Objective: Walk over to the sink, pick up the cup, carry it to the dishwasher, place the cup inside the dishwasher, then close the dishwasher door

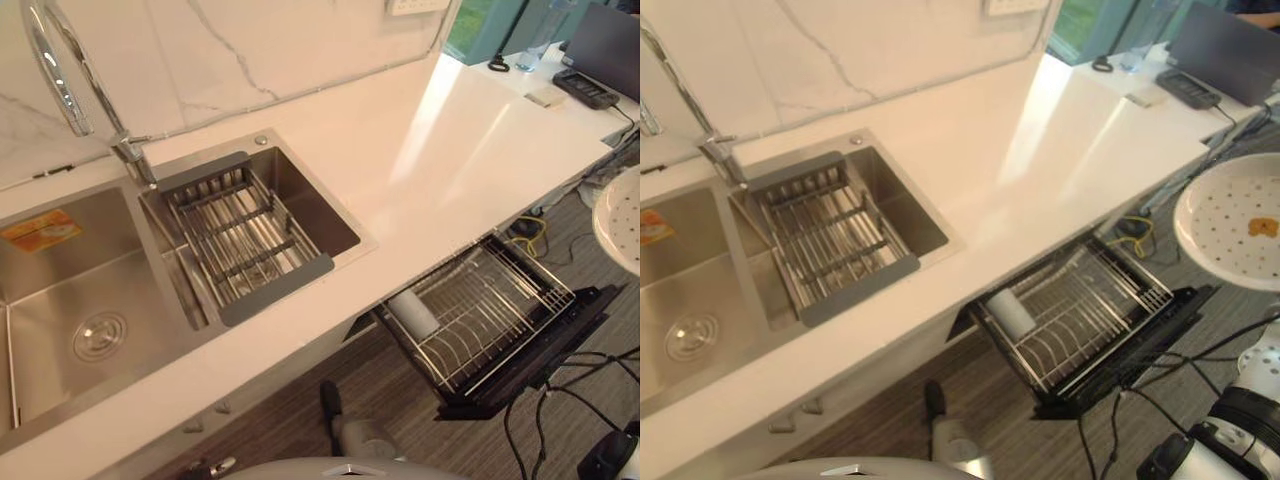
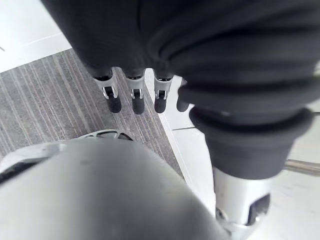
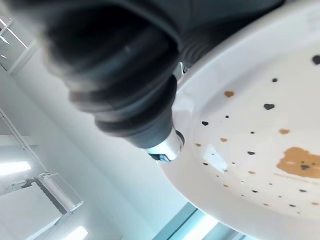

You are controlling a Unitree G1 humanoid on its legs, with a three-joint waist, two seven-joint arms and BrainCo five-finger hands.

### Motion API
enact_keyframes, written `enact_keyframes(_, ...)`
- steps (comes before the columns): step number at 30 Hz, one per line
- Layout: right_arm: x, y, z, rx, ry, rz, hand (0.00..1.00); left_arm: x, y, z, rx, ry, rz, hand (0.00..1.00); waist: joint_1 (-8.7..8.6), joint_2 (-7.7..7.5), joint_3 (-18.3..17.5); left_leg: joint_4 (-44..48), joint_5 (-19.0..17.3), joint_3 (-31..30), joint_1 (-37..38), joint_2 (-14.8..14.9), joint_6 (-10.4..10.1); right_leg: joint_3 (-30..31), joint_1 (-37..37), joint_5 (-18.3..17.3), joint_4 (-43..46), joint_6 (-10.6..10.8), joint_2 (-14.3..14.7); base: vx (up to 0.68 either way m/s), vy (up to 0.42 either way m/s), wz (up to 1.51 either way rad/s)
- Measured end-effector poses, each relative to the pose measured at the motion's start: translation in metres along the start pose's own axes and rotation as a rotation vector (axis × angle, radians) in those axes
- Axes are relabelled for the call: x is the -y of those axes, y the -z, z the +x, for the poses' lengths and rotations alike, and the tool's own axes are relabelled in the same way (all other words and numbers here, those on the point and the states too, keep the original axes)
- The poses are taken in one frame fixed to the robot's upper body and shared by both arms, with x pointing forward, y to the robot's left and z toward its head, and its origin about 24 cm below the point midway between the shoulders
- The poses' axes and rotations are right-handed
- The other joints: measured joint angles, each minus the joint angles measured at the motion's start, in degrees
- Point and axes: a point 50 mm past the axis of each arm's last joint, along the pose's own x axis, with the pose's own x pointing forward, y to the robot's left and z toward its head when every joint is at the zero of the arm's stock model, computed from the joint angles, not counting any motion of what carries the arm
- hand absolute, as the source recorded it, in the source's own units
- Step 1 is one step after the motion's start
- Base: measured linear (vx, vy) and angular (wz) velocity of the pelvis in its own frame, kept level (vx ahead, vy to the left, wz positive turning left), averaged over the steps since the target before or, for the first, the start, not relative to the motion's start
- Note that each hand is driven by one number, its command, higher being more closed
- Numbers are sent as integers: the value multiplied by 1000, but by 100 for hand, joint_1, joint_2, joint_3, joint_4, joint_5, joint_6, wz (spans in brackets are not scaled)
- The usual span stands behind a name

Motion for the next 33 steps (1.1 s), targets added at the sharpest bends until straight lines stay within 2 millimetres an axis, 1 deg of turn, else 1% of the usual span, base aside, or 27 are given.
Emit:
enact_keyframes(2, 7, 4, 0, -18, 26, 18, 100, 0, -1, 0, 6, 0, 6, 0, -20, 3, 10, 23, -6, 17, -28, -1, 3, 19, -33, 4, 0, -4, 3, 3, -1, -5)
enact_keyframes(5, 23, 20, -5, -67, 65, 60, 100, -1, -2, 0, 22, -1, 13, 0, -2, 9, 17, 131, -41, 82, -12, 14, -12, 115, -17, 4, 5, -4, 39, 13, -3, -14)
enact_keyframes(6, 30, 27, -9, -87, 77, 74, 100, -2, -2, 0, 27, -2, 13, 0, 27, 18, 24, 157, -57, 125, -5, 37, 2, 60, -12, -13, 42, -9, 41, 13, -2, -14)
enact_keyframes(7, 33, 30, -11, -95, 86, 78, 100, -2, -2, 0, 26, -2, 11, 0, 43, 33, 37, 182, -66, 142, 3, 63, 9, -110, -22, -67, 54, -62, 25, 10, 31, -30)
enact_keyframes(8, 38, 38, -15, -113, 101, 89, 100, -1, -3, 0, 33, -4, -7, 0, 169, 86, 116, 297, -65, 224, 24, 115, 18, -832, -132, -503, 407, -460, -40, -11, -3, -42)
enact_keyframes(9, 40, 42, -17, -125, 106, 92, 100, -1, -4, 0, 39, -8, -25, 0, 242, 171, 155, 414, -52, 270, 19, 214, 40, -1289, -183, -801, 665, -671, -114, 14, -2, -64)
enact_keyframes(10, 39, 53, -20, -155, 104, 94, 100, -3, 0, -1, 42, -22, -64, 0, 369, 243, 194, 681, -113, 275, -58, 368, 138, -1955, -424, -1066, 1694, -912, -441, 71, -70, -52)
enact_keyframes(11, 35, 61, -21, -180, 90, 76, 100, -8, 2, -2, 44, -40, -72, 0, 405, 86, 227, 949, -262, 300, -65, 326, 114, -2307, -514, -1391, 2385, -898, -759, 81, -74, -43)
enact_keyframes(12, 31, 65, -21, -188, 77, 76, 100, -11, 0, -3, 51, -51, -78, 0, 416, 75, 260, 1149, -384, 289, -115, 347, 60, -2318, -537, -1410, 2474, -672, -749, 46, -143, -29)
enact_keyframes(13, 21, 74, -22, -207, 54, 85, 100, -15, -4, -3, 61, -63, -81, 0, 472, 112, 251, 1496, -477, 299, -324, 545, 18, -2274, -523, -1281, 2258, -471, -545, -12, -193, -41)
enact_keyframes(14, 11, 83, -22, -230, 25, 71, 100, -17, -10, -2, 79, -75, -86, 0, 601, 140, 239, 1733, -444, 285, -457, 730, 4, -2259, -439, -1186, 1770, -470, -331, -1, -203, -45)
enact_keyframes(15, 6, 86, -22, -235, 9, 63, 100, -17, -14, -1, 87, -77, -84, 0, 637, 178, 247, 1789, -396, 281, -500, 815, -2, -2413, -339, -1172, 1548, -492, -285, 32, -238, -41)
enact_keyframes(16, -3, 88, -21, -225, -9, 82, 100, -17, -23, 1, 107, -81, -81, 0, 708, 87, 294, 2009, -180, 222, -644, 898, -127, -2776, -19, -771, 888, -552, -245, 26, -204, -13)
enact_keyframes(17, -6, 87, -20, -215, -15, 91, 100, -16, -26, 1, 115, -79, -83, 0, 710, 43, 337, 2184, -177, 118, -759, 950, -153, -2746, 102, -574, 654, -608, -215, -5, -210, -1)
enact_keyframes(18, -8, 87, -20, -208, -19, 101, 100, -15, -27, 2, 116, -76, -84, 0, 731, 29, 350, 2214, -270, 44, -863, 984, -170, -2748, 177, -501, 479, -634, -177, -69, -178, 8)
enact_keyframes(19, -12, 86, -19, -199, -26, 114, 100, -12, -28, 3, 120, -71, -89, 0, 711, 10, 360, 1975, -391, -16, -950, 969, -196, -2749, 208, -424, 341, -641, -166, -165, -224, 2)
enact_keyframes(20, -18, 86, -17, -192, -37, 130, 100, -7, -28, 4, 121, -73, -107, 0, 694, 25, 357, 1370, -313, -37, -1075, 961, -145, -2751, 195, -337, 213, -611, -163, -194, -196, -3)
enact_keyframes(22, -17, 86, -18, -195, -37, 107, 100, -7, -24, 4, 113, -85, -117, 0, 748, 40, 372, 1038, 74, -32, -1074, 840, -253, -2681, 183, -282, 164, -512, -200, -113, -70, -15)
enact_keyframes(23, -13, 85, -18, -195, -32, 84, 100, -6, -20, 4, 103, -86, -121, 0, 677, 46, 374, 845, 168, -30, -1010, 711, -201, -2688, 193, -222, 145, -405, -297, 7, 49, -3)
enact_keyframes(24, -11, 81, -17, -181, -25, 90, 100, -3, -18, 5, 104, -84, -126, 0, 623, 84, 400, 733, 218, -32, -953, 598, -167, -2682, 191, -141, 136, -376, -383, 49, 77, 9)
enact_keyframes(25, -11, 79, -16, -173, -22, 91, 100, -3, -18, 5, 112, -86, -126, 0, 616, 104, 410, 702, 241, -26, -898, 542, -152, -2670, 194, -100, 116, -352, -411, 54, 107, 1)
enact_keyframes(27, -11, 78, -16, -169, -26, 72, 100, -1, -18, 5, 117, -93, -137, 0, 531, 179, 447, 665, 292, -26, -883, 390, -119, -2634, 196, -12, 61, -293, -515, 34, 100, -5)
enact_keyframes(30, -15, 74, -13, -167, -39, 62, 100, 2, -23, 6, 135, -83, -139, 0, 510, 271, 538, 473, 373, -35, -831, 217, -50, -2558, 191, 27, 59, -239, -634, -6, 74, -3)
enact_keyframes(31, -17, 74, -13, -166, -41, 65, 100, 3, -23, 6, 140, -82, -135, 0, 502, 275, 558, 435, 388, -34, -825, 186, -28, -2550, 178, 34, 59, -226, -657, -31, 48, 1)
enact_keyframes(32, -20, 74, -12, -165, -46, 74, 100, 3, -25, 6, 148, -81, -132, 0, 470, 244, 580, 355, 415, -34, -826, 133, -1, -2537, 106, 42, 57, -214, -699, -32, 35, 1)
enact_keyframes(33, -22, 74, -12, -164, -49, 80, 100, 3, -26, 6, 152, -80, -131, 0, 460, 283, 592, 324, 425, -35, -825, 111, 15, -2532, 88, 49, 56, -211, -715, -59, 33, 2)
